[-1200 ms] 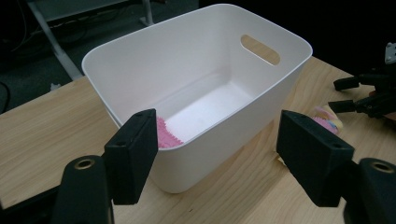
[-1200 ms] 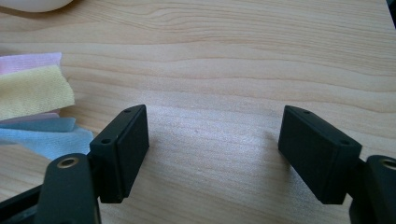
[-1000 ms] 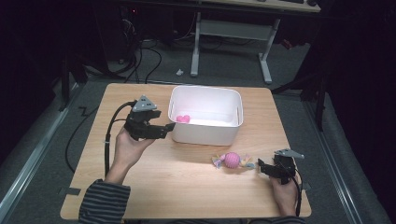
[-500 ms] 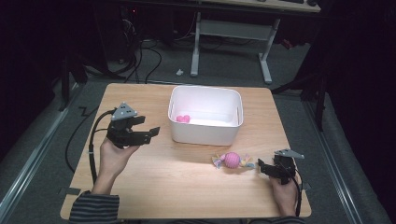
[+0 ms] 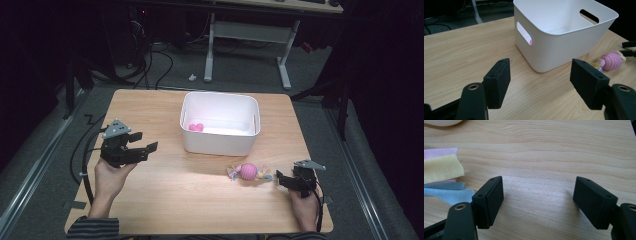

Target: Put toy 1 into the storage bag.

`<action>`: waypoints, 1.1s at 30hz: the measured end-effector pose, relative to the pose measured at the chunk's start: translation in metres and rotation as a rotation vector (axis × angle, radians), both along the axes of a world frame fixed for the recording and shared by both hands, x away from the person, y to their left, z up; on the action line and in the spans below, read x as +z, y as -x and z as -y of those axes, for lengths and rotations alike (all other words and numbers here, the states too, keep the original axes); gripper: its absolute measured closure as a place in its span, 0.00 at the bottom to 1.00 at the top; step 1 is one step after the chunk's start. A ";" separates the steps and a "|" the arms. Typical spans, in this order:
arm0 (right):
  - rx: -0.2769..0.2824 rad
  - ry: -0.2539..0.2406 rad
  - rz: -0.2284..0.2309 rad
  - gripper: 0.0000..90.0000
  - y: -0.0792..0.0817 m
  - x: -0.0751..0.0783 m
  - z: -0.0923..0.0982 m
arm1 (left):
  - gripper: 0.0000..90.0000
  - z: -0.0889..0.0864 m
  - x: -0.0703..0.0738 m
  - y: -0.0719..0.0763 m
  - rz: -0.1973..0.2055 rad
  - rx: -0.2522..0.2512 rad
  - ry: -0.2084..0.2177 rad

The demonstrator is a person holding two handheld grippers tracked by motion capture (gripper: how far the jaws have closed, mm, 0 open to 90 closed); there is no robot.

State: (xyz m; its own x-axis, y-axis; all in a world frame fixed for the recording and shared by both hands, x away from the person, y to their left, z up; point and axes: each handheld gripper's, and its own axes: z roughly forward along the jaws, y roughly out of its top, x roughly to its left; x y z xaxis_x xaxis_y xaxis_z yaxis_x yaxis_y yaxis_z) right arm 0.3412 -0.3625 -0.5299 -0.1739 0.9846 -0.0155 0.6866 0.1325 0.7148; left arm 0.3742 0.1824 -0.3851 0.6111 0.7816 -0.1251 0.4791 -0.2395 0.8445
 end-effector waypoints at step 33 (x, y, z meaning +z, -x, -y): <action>0.002 0.002 0.001 0.27 0.000 0.000 0.000 | 0.36 -0.008 -0.069 -0.002 -0.083 0.056 -0.036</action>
